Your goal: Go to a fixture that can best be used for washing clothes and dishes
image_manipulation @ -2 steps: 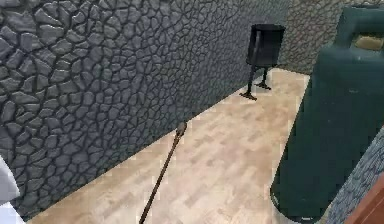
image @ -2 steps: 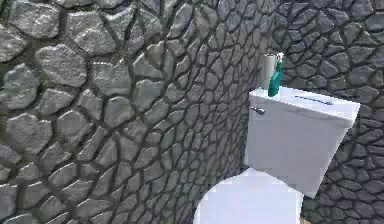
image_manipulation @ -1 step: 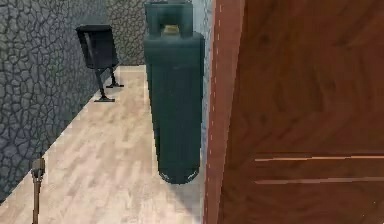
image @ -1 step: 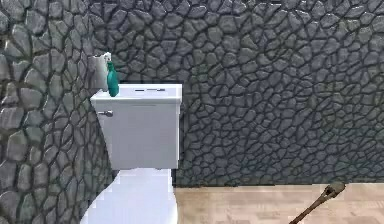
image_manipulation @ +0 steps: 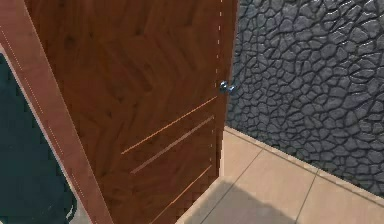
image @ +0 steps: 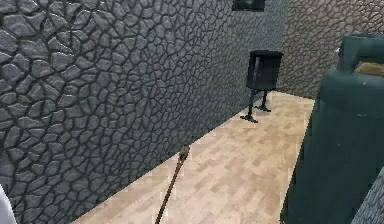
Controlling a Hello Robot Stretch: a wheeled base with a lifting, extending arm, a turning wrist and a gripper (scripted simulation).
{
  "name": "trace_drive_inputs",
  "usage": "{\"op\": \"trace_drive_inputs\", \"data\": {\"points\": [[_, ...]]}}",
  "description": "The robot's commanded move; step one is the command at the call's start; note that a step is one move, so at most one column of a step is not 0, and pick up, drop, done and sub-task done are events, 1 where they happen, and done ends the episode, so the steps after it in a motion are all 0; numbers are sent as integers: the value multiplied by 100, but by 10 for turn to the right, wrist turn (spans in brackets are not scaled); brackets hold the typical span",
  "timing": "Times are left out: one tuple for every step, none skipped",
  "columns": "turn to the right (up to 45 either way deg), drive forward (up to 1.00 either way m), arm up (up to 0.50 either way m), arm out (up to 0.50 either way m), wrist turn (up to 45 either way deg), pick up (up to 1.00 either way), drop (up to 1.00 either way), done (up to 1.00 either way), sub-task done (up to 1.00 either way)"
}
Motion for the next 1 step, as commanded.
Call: {"op": "trace_drive_inputs", "data": {"points": [[30,0,0,0,0,0,0,0,0]]}}
